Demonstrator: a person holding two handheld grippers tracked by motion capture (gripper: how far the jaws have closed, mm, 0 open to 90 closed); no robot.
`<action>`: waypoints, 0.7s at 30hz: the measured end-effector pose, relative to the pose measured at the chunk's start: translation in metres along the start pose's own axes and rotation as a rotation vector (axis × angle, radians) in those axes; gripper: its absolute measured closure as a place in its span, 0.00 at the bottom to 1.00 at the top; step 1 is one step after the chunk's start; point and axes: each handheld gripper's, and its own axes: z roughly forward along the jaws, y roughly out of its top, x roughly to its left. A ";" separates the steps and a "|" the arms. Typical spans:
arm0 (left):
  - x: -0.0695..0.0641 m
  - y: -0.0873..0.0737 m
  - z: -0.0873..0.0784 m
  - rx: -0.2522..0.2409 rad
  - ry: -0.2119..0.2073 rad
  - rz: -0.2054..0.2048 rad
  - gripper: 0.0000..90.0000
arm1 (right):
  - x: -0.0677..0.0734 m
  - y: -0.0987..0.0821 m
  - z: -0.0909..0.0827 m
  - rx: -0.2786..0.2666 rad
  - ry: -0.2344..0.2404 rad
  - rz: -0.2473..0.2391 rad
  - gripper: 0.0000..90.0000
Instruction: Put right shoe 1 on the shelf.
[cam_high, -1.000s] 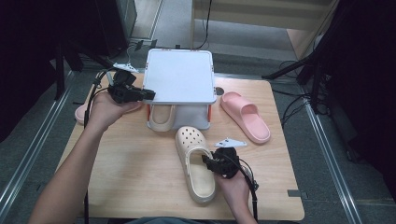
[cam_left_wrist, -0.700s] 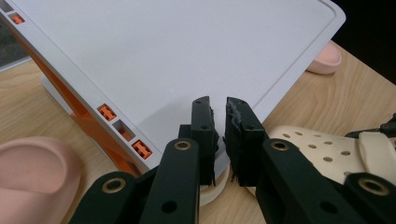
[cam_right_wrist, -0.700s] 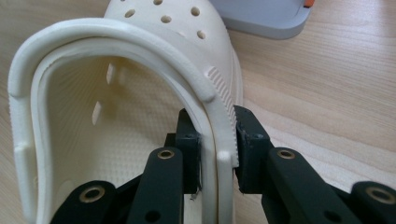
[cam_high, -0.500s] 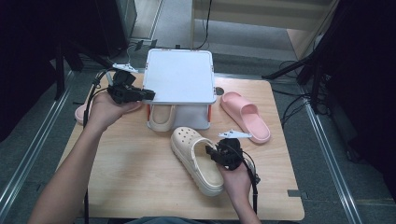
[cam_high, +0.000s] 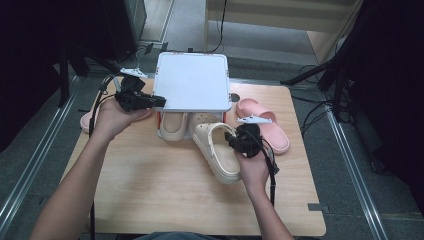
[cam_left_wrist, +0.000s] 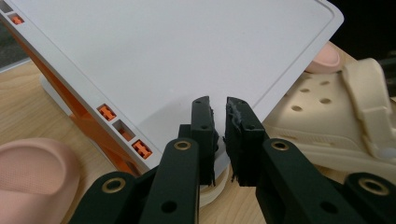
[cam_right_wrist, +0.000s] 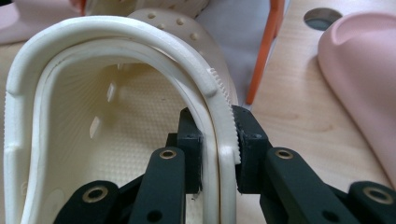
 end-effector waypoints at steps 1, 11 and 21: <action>0.000 0.000 0.000 0.000 -0.001 0.000 0.90 | 0.000 0.002 0.003 -0.002 -0.005 -0.001 0.85; 0.001 0.000 0.000 -0.001 -0.007 -0.003 0.90 | 0.003 0.010 0.043 0.029 -0.073 0.016 0.85; 0.000 0.000 0.000 0.001 -0.001 0.005 0.90 | 0.011 -0.003 0.056 0.019 -0.070 0.031 0.79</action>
